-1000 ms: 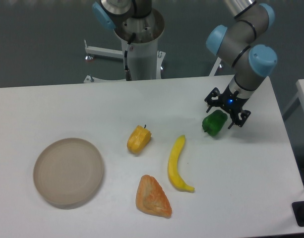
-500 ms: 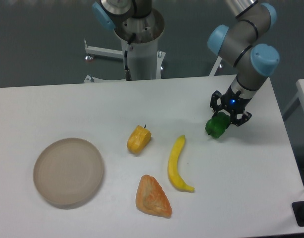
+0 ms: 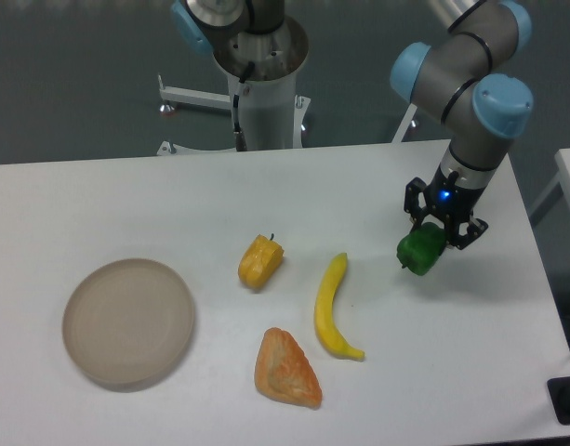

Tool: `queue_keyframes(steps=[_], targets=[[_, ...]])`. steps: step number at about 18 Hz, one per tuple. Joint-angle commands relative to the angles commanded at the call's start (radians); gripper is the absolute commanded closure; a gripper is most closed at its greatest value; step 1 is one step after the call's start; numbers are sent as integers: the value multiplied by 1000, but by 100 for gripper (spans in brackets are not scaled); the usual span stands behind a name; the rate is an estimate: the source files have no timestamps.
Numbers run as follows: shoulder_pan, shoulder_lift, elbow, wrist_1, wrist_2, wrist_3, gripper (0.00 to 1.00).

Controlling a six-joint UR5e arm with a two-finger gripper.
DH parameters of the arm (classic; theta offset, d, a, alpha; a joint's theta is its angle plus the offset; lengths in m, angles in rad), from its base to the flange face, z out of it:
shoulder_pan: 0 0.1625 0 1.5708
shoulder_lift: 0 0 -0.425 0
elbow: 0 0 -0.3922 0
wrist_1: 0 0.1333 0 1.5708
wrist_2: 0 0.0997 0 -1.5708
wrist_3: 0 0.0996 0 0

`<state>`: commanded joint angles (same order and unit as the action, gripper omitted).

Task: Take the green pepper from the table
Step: 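Lift the grasped green pepper up off the table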

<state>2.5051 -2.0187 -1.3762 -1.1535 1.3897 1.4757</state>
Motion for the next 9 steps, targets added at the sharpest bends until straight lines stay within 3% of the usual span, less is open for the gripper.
queue_keyframes(steps=[9], targets=[[-98,-49,134,-5,120,2,71]])
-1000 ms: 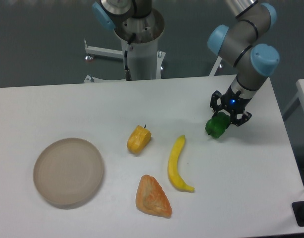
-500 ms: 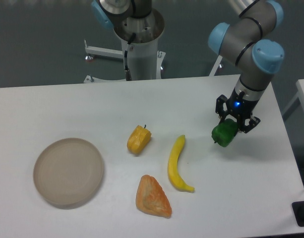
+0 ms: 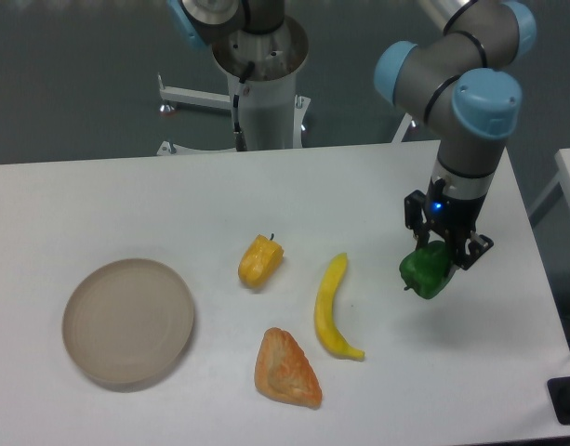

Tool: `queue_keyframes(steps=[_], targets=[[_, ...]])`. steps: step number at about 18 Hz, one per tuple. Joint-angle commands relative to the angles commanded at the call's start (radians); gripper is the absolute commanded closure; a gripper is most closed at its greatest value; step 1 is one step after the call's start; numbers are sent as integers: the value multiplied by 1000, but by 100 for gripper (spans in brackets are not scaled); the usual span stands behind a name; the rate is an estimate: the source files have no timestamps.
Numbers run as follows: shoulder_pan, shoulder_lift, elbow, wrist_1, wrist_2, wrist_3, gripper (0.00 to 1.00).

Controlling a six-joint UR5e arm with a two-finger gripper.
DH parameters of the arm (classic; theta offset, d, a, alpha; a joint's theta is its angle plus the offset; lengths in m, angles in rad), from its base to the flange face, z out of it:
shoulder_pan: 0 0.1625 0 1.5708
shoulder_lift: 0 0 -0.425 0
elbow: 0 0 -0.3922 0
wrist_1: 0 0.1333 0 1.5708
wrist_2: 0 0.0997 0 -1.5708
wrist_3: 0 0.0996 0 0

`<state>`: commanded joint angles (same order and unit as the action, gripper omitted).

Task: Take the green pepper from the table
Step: 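Lift the grasped green pepper up off the table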

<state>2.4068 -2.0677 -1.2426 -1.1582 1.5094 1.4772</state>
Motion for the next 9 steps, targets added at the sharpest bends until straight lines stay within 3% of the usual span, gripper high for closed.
queue_keyframes(steps=[4,9], targets=[[-34,-26,38,5,60,0,71],[-34,-28,38,6,64,0,71]])
